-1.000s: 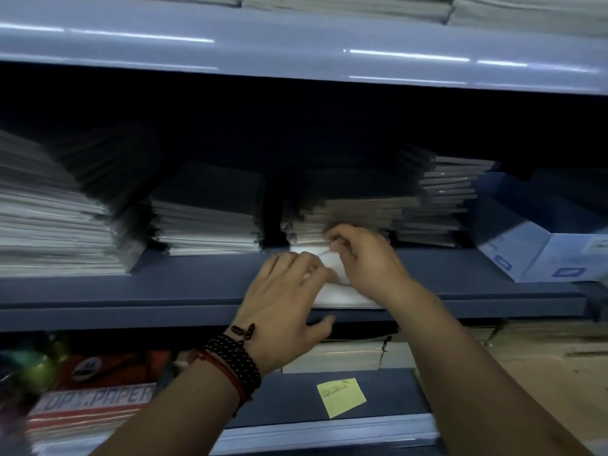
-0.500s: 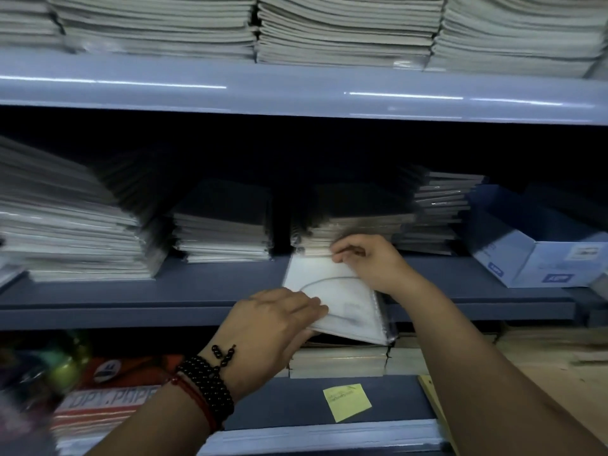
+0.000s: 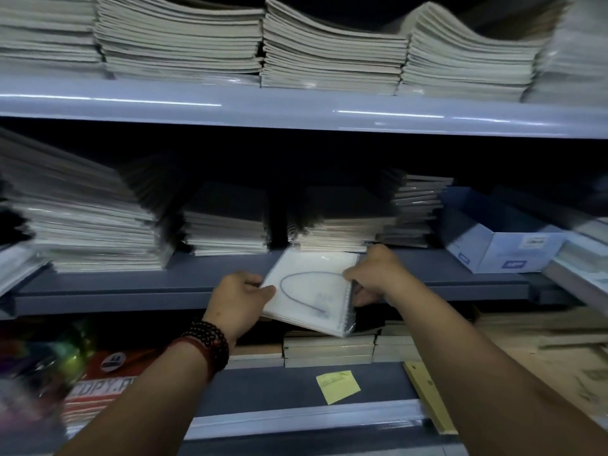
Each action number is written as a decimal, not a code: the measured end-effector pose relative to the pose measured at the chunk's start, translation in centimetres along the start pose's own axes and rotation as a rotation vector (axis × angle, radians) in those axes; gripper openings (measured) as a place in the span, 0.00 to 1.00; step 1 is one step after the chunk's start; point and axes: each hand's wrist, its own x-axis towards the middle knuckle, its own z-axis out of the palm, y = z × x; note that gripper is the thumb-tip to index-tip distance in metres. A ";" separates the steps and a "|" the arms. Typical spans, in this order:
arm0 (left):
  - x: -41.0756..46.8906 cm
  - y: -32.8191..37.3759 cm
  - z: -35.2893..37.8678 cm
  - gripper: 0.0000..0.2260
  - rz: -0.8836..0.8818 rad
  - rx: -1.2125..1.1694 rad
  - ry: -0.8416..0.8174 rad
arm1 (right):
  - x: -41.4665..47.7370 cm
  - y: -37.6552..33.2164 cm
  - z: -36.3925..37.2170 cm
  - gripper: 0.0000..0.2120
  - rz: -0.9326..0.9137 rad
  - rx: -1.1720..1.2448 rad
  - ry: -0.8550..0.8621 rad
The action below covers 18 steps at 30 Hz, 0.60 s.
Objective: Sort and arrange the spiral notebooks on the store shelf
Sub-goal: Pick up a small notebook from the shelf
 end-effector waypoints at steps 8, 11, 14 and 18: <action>-2.3 2.2 -2.9 0.07 -0.331 -0.320 -0.506 | -2.7 1.3 -2.1 0.19 0.058 0.228 -0.240; -3.3 2.1 -3.8 0.09 -0.294 -0.239 -0.556 | -3.5 0.9 -2.6 0.22 0.018 0.267 -0.286; -3.8 2.0 -4.2 0.12 -0.201 -0.296 -0.435 | -3.9 0.4 -2.2 0.19 -0.132 0.404 -0.239; -3.9 2.0 -4.5 0.13 -0.060 -0.347 -0.263 | -4.3 -0.6 -0.9 0.11 -0.275 0.558 -0.195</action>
